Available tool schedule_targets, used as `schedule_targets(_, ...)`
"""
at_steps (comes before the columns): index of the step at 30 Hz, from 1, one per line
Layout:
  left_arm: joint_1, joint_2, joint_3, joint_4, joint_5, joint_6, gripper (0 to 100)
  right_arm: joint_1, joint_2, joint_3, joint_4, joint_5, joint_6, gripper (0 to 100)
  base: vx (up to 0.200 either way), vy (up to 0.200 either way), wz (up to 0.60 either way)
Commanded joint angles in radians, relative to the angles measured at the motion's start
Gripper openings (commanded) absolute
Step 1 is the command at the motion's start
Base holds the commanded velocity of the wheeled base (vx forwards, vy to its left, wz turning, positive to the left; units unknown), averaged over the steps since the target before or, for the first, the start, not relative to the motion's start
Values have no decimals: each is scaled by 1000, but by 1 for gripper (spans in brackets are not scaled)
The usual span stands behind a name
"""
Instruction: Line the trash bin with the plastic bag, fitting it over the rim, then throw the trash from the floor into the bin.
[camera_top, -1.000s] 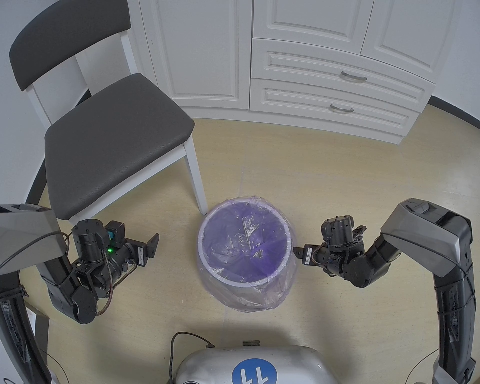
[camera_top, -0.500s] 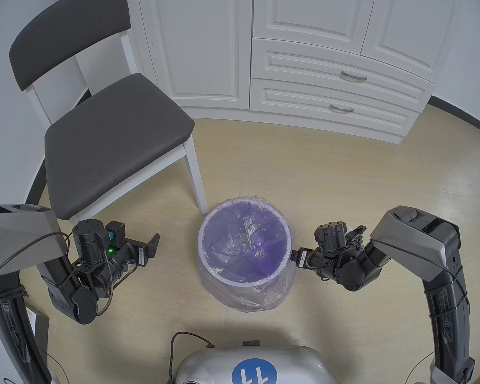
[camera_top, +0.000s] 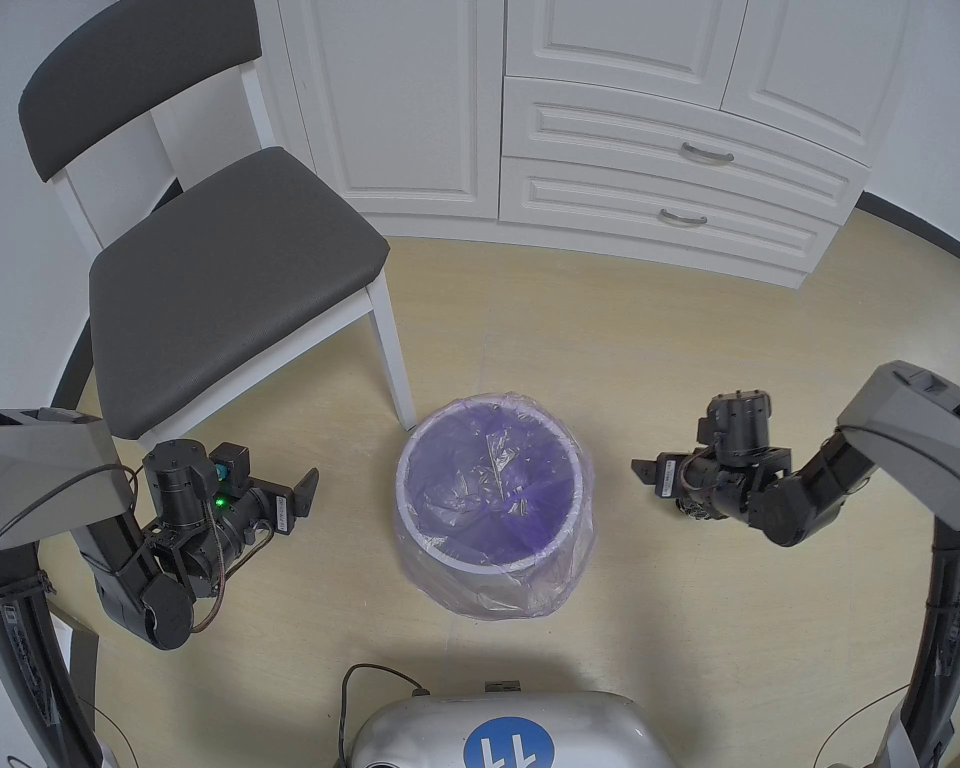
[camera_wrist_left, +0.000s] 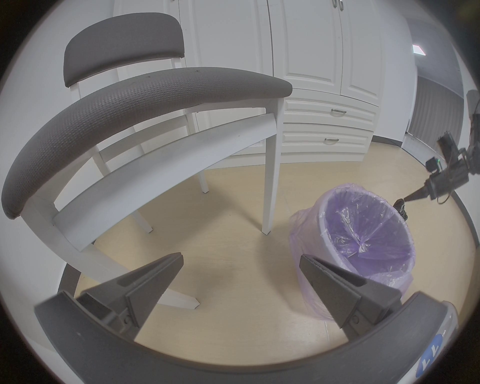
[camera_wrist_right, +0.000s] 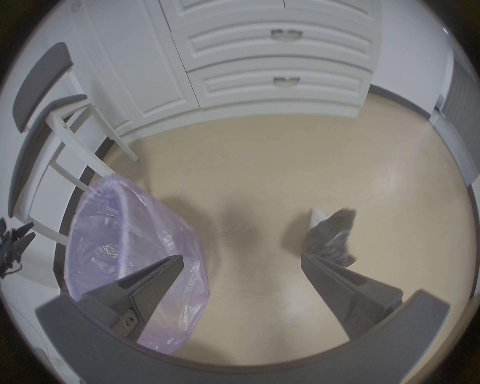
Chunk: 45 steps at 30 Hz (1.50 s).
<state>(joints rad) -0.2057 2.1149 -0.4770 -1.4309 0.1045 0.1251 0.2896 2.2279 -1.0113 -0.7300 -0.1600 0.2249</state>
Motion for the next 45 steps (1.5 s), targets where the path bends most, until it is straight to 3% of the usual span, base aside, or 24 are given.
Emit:
schedule_targets(1, -3, -6, 6, -2, 3, 4, 100, -50, -198, 91, -9, -9, -84, 100, 0, 0, 0)
schedule_targets(5, -4, -36, 21, -8, 1, 5, 100, -89, -320, 154, -8, -9, -119, 100, 0, 0, 0)
schedule_targets(10, -14, -52, 31, -8, 1, 5, 100, -129, -318, 145, -6, -6, -130, 100, 0, 0, 0)
schedule_targets(18, -17, -53, 38, -10, 1, 5, 100, -185, -152, 43, 7, -1, -124, 100, 0, 0, 0)
schedule_targets(24, -18, -55, 41, -10, 3, 7, 100, -250, 102, -107, 6, 17, -108, 100, 0, 0, 0)
schedule_targets(27, -26, -53, 41, -10, 3, 5, 100, -268, 277, -245, 23, 63, -9, 100, 0, 0, 0)
schedule_targets(32, -29, -53, 40, -10, 3, 5, 100, -265, 346, -348, 129, 96, 108, 100, 0, 0, 0)
schedule_targets(40, -30, -49, 40, -10, 3, 5, 100, -271, 455, -441, 123, 100, 139, 100, 0, 0, 0)
schedule_targets(45, -35, -42, 40, -10, 4, 5, 100, -271, 521, -540, 118, 88, 206, 100, 0, 0, 0)
